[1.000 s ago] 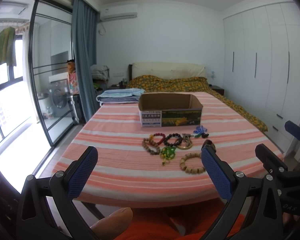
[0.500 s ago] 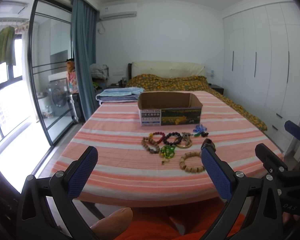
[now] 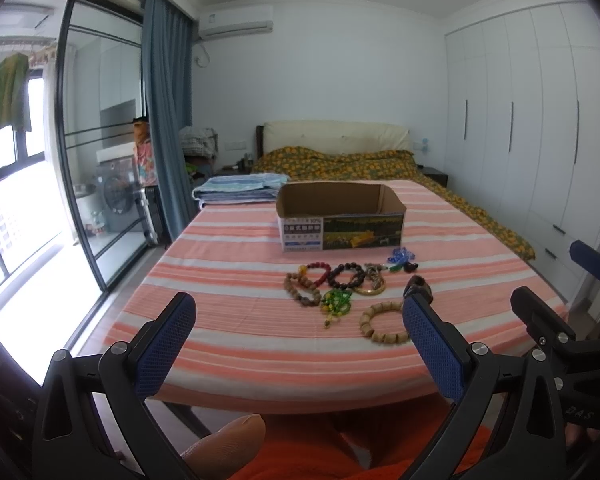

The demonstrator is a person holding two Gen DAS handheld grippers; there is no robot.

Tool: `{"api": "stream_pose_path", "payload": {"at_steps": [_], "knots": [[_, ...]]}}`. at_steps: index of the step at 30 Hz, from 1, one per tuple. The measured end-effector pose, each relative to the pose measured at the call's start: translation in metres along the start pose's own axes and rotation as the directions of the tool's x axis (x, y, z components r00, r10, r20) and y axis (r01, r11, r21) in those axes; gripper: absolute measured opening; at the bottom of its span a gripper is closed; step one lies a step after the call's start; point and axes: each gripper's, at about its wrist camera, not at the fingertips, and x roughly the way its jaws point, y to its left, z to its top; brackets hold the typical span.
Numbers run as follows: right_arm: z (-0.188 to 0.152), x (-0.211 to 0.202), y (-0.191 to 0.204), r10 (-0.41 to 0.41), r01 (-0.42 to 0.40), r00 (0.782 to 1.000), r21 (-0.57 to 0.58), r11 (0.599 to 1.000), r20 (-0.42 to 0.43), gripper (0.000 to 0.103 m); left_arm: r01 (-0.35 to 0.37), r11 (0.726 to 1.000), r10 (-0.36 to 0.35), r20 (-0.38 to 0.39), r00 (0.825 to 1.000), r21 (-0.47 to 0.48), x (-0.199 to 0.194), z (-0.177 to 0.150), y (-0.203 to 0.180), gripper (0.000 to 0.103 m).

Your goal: Organize jewelry

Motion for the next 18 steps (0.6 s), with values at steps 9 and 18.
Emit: {"api": "stream_pose_path", "payload": {"at_steps": [9,18], "knots": [[0.0012,0.0008,-0.0054,-0.002,0.002,1.0,0.015,1.0,-0.011,0.103,0.001,1.0,-0.001,-0.005,1.0,0.008,0.001,0.0004,-0.0001,0.103],[0.0015,0.0027,-0.0082,-0.005,0.005,1.0,0.018,1.0,-0.018,0.103,0.0,1.0,0.0,-0.018,1.0,0.007,0.003,0.0013,-0.0005,0.103]]}}
